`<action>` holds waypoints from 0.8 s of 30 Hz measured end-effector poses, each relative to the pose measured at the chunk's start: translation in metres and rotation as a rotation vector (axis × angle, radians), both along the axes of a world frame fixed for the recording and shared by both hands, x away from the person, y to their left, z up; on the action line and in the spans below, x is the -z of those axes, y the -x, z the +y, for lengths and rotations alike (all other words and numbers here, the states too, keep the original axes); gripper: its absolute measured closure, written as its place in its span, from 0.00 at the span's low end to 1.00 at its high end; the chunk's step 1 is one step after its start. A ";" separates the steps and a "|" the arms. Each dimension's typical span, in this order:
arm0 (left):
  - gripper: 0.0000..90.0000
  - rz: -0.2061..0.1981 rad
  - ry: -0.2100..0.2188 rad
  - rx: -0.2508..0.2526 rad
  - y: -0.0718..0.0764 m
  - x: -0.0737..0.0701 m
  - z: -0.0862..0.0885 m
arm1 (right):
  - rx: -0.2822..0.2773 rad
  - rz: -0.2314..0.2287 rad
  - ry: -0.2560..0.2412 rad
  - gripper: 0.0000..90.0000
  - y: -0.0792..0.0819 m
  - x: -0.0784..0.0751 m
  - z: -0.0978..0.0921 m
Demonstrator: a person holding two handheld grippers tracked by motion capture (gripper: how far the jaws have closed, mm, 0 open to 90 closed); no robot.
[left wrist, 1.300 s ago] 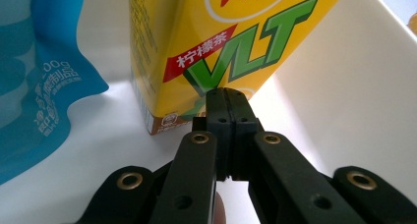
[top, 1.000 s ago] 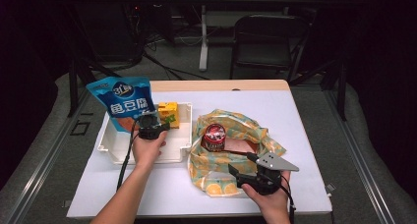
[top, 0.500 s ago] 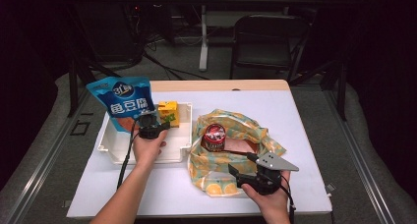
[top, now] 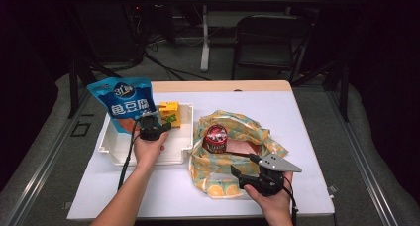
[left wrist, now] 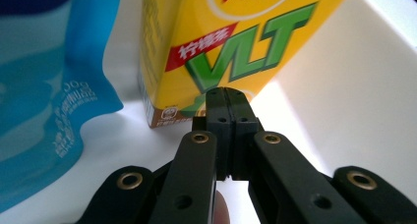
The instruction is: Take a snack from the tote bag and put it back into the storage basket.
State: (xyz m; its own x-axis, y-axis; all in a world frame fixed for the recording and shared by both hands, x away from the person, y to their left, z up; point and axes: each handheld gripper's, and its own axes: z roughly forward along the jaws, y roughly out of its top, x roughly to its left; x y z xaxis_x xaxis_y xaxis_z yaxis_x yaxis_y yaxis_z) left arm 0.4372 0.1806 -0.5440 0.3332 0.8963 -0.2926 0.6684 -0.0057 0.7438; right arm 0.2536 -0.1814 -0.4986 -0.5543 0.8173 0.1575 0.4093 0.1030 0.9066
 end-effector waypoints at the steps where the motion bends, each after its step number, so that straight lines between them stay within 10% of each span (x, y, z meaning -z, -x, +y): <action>1: 0.99 -0.014 -0.005 0.009 0.002 -0.002 0.000 | 0.000 0.000 0.000 0.25 0.000 0.000 0.000; 14: 0.65 -0.165 -0.035 0.112 0.051 -0.031 0.005 | 0.005 -0.007 0.002 0.25 -0.001 -0.001 0.001; 24: 0.49 -0.207 0.045 0.136 0.090 -0.038 0.027 | 0.001 -0.012 0.010 0.24 -0.002 0.000 0.005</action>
